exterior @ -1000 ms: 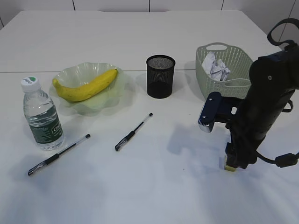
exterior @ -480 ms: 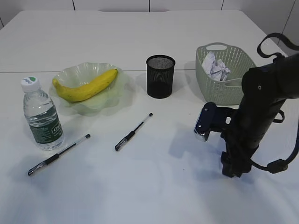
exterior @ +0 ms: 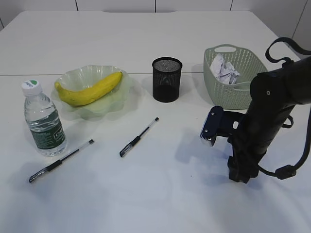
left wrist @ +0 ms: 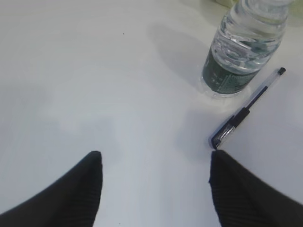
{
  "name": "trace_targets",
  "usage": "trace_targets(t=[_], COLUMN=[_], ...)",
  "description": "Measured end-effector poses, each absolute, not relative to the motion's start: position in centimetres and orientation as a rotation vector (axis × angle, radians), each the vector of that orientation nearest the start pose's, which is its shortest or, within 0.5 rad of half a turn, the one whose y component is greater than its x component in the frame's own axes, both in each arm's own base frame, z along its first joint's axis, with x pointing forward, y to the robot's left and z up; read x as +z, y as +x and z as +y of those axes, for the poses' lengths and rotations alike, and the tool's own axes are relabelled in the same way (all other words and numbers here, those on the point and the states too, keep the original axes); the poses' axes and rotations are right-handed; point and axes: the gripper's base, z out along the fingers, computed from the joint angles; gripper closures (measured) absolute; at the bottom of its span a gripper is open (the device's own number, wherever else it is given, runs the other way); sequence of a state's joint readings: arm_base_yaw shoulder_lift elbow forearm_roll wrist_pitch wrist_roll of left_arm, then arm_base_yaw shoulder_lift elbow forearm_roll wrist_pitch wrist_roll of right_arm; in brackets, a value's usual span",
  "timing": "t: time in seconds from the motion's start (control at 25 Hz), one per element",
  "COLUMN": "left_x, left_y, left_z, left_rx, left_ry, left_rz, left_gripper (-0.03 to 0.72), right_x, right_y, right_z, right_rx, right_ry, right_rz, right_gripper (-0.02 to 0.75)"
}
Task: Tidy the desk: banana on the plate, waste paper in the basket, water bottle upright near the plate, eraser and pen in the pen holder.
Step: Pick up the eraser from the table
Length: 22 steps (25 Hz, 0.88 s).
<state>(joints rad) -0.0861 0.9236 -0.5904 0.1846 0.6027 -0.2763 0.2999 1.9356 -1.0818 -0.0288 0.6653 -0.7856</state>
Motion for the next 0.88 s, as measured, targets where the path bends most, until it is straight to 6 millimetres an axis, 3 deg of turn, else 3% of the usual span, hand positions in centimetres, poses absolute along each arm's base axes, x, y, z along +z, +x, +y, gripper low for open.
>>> trace_targets(t=[0.24, 0.52, 0.88], left_x=[26.43, 26.42, 26.42], left_y=[16.95, 16.94, 16.94], left_z=[-0.51, -0.51, -0.51], left_rx=[0.029, 0.029, 0.029], left_ry=[-0.093, -0.093, -0.093], left_rz=[2.405, 2.406, 2.406], left_gripper=[0.180, 0.181, 0.181], right_x=[12.47, 12.46, 12.49], right_y=[32.92, 32.83, 32.75], right_z=[10.01, 10.00, 10.17], right_rx=[-0.075, -0.068, -0.033], right_ry=[-1.589, -1.590, -1.560], right_rz=[2.571, 2.582, 2.601], right_gripper=[0.291, 0.448, 0.456])
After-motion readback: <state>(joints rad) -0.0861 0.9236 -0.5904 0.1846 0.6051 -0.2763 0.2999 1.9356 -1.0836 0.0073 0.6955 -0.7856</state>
